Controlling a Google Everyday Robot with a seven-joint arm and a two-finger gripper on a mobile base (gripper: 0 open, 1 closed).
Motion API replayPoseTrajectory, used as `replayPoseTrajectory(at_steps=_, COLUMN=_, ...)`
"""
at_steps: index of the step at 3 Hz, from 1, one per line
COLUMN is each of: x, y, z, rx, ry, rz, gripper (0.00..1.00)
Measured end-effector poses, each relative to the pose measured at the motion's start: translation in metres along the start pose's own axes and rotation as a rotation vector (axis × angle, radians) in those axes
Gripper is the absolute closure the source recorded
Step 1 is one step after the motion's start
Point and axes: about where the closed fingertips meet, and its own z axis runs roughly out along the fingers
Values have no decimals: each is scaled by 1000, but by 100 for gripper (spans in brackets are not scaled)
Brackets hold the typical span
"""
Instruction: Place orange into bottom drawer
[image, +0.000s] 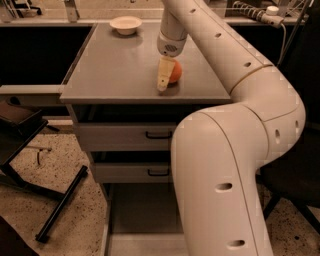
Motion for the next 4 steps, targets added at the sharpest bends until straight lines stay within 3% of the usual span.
replayPoseTrajectory(at_steps=2, x=22, y=-11, z=-4, rx=22, ry=57, rz=8, gripper=0)
replayPoseTrajectory(at_steps=3, x=23, y=-3, z=0, rx=-19, ry=45, rz=-9, gripper=0)
replayPoseTrajectory(at_steps=4, x=23, y=-2, z=1, rx=-21, ry=45, rz=-10, gripper=19)
